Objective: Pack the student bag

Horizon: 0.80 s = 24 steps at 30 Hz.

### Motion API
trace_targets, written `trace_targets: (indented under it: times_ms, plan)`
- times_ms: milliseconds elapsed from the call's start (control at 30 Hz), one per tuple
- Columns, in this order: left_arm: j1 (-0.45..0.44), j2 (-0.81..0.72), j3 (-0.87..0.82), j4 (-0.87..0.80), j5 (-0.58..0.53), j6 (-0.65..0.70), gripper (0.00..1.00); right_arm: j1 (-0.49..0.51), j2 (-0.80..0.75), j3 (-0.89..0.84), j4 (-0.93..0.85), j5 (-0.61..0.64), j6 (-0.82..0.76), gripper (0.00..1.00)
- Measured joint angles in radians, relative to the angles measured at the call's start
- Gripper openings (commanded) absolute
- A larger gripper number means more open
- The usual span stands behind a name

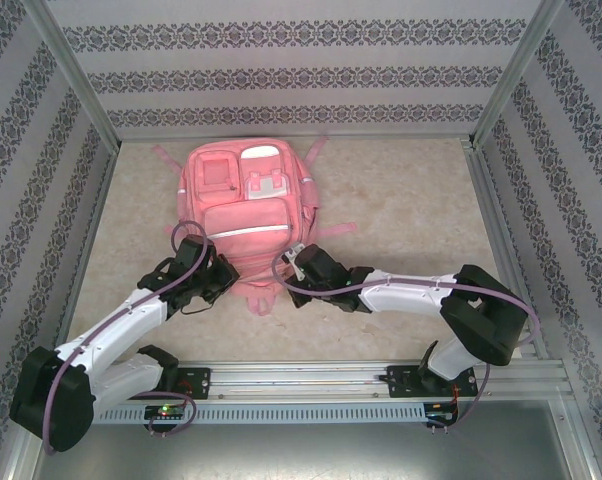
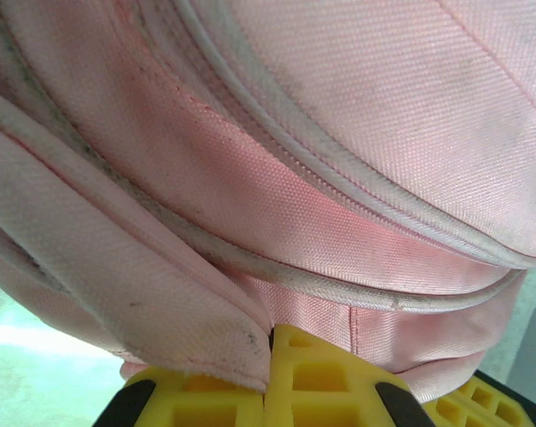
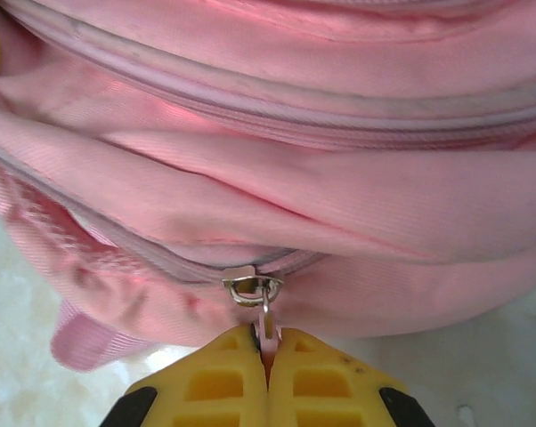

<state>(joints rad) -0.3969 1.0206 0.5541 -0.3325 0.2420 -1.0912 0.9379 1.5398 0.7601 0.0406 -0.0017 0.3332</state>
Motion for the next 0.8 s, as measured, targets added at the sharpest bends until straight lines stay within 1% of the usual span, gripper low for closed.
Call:
trace_targets:
  times_ms: [100, 133, 167, 333, 400, 467, 667, 800]
  plan:
    - [0.000, -0.002, 0.033, -0.047, -0.029, 0.035, 0.00, -0.011, 0.000, 0.003, -0.021, 0.003, -0.007, 0.00]
    - [0.000, -0.002, 0.043, -0.063, -0.042, 0.045, 0.02, -0.013, 0.000, 0.005, -0.026, 0.004, -0.010, 0.00]
    - [0.000, -0.002, 0.052, -0.076, -0.053, 0.054, 0.08, -0.015, 0.000, 0.006, -0.026, 0.003, -0.013, 0.00]
    - [0.019, -0.003, 0.073, -0.127, -0.097, 0.087, 0.13, -0.015, 0.000, 0.006, -0.011, -0.019, -0.018, 0.00]
    - [0.038, -0.003, 0.077, -0.142, -0.106, 0.096, 0.18, -0.010, 0.006, 0.011, 0.000, -0.032, -0.014, 0.00]
    - [0.066, -0.003, 0.087, -0.171, -0.132, 0.103, 0.27, 0.000, 0.032, 0.030, 0.000, -0.034, -0.005, 0.00]
    - [0.142, -0.024, 0.147, -0.270, -0.222, 0.097, 0.41, 0.039, 0.158, 0.110, 0.008, -0.038, 0.052, 0.00]
    - [0.149, -0.080, 0.155, -0.290, -0.211, 0.063, 0.43, 0.068, 0.219, 0.163, 0.018, -0.038, 0.081, 0.00]
